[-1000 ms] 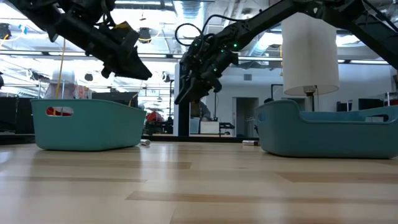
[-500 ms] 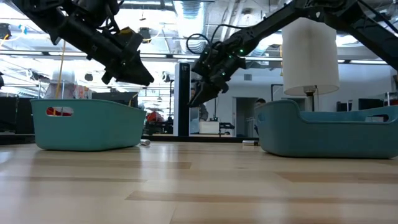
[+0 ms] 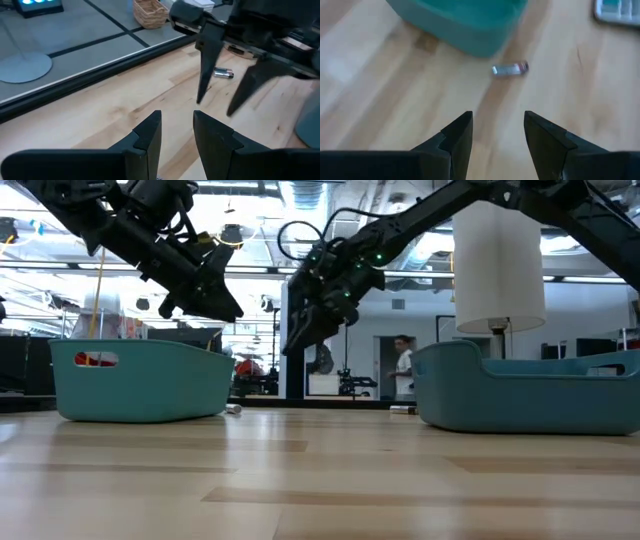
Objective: Sort batteries
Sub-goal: Put the silver battery into the green bin
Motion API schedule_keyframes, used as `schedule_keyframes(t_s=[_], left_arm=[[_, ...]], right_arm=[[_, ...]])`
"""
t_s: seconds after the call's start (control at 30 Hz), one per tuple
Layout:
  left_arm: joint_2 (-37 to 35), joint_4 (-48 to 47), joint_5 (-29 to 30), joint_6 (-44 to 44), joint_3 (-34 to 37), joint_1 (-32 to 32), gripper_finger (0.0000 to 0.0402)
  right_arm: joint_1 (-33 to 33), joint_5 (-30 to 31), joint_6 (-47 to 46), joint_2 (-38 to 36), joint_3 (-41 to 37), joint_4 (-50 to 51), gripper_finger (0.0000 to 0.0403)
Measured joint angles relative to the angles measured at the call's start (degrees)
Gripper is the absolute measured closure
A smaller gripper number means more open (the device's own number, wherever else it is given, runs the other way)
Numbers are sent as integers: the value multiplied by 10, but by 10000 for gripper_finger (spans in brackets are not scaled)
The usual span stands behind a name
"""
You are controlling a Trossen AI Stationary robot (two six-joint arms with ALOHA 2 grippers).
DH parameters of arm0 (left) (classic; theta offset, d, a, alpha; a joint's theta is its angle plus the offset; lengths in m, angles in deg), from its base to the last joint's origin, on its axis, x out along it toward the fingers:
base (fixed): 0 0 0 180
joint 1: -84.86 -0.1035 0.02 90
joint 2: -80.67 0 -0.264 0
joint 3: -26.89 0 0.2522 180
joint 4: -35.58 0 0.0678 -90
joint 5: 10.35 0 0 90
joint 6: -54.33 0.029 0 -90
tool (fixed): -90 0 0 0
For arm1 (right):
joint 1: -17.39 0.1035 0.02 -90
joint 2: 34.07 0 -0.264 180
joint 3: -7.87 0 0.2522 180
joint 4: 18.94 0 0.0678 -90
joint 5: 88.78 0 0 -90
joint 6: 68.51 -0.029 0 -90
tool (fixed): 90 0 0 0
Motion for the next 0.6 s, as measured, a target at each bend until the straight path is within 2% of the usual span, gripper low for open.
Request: schedule_keyframes(t_s=[0.2, 0.33, 0.5, 0.6], left_arm=[[0, -11, 0, -5, 0, -1, 295], [0, -16, 0, -5, 0, -1, 295], [0, -20, 0, -2, 0, 3, 295], [0, -22, 0, 7, 0, 4, 295]], right_arm=[[24, 5, -37, -2, -6, -33, 210], [30, 41, -71, -6, -7, -21, 210], [24, 58, -123, -12, -68, -52, 223], [19, 75, -148, -38, -120, -106, 234]])
